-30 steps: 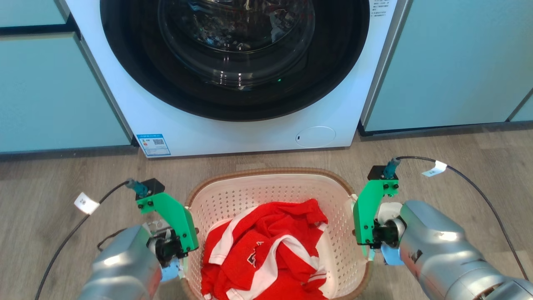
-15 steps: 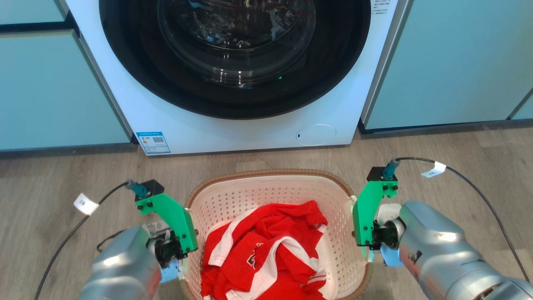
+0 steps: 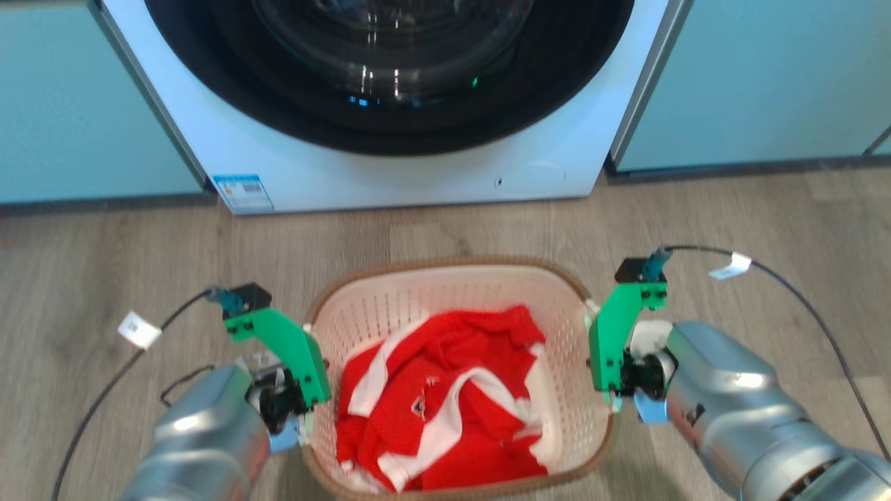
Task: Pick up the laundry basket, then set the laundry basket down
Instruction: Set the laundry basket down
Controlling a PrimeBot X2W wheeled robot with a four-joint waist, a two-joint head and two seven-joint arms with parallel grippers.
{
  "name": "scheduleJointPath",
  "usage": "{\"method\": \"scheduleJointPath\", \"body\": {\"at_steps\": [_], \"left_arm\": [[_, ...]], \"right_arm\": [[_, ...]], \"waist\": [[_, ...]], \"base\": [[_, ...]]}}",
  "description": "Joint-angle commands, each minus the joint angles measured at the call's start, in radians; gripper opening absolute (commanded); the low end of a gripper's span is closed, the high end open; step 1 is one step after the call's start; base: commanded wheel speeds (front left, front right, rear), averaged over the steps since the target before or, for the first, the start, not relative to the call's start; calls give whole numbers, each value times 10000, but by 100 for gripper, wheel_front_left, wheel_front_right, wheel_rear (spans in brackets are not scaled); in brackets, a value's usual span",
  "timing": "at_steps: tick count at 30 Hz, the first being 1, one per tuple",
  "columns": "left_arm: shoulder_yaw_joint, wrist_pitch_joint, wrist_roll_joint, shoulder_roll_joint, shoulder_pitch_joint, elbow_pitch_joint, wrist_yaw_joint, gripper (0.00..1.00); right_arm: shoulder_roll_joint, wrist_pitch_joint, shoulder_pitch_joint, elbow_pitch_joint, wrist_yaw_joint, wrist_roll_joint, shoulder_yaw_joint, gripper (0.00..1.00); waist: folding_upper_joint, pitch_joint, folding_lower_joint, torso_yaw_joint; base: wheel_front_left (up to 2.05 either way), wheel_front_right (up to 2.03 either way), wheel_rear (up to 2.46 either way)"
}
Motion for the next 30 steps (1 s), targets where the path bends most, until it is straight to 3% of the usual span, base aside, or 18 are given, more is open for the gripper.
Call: {"method": "scheduleJointPath", "body": {"at_steps": [1,30], "left_arm": [[268,-243,-61,447,-875,-198,-75,0],[-322,-3102,606,155,-2608,-172,-75,0]], "right_arm": [[-241,-277,-427,-11,-103,-23,101,0],[-393,-3449,-1824,50,-103,-1111,-365,0]], "waist": [[0,520,0,43],[0,4723,0,214]], "base": [[0,0,0],[0,0,0]]}}
